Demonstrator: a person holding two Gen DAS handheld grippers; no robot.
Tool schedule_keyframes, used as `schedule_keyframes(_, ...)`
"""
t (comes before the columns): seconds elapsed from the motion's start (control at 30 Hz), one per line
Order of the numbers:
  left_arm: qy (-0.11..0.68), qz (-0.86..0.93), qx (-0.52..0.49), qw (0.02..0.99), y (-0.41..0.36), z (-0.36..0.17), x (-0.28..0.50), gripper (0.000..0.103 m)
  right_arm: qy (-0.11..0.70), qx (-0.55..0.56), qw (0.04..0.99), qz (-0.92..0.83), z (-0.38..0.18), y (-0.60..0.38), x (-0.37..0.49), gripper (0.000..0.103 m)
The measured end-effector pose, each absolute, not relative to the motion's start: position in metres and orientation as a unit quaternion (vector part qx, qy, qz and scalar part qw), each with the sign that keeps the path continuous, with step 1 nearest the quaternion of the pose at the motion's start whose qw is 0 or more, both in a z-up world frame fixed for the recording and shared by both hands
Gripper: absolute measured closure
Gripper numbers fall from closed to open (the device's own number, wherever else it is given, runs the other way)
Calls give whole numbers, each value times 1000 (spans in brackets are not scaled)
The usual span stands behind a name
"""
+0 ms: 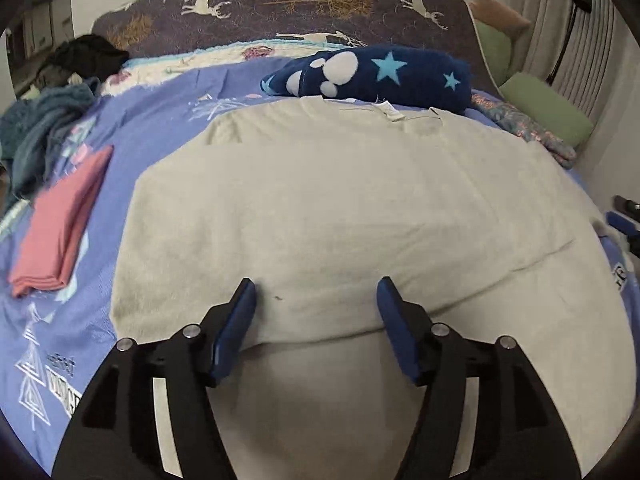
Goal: Fold small clothes
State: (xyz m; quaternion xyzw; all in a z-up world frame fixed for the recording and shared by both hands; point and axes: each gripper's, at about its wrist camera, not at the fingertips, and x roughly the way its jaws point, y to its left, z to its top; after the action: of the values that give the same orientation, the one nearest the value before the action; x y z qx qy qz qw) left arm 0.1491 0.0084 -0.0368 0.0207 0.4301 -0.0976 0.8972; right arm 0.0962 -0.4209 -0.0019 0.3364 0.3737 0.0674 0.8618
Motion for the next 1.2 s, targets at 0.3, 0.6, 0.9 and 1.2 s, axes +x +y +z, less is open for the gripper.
schedule_keyframes(0.3,435,-117,0,893,-42,-30,173,39,290,535,772,-185,-62,-659,-36,61)
schedule_keyframes(0.6,438,-105,36,892,-57,-44,177,31,252,577,744,-223,-100,-698,-60,51)
schedule_keyframes(0.9,432,-100,46,895,-60,-46,176,30,204,572,770,-194,-73,-693,-16,98)
schedule_keyframes(1.2,430,-105,37,896,-59,-46,176,29,206,465,861,22,33,-557,79,98)
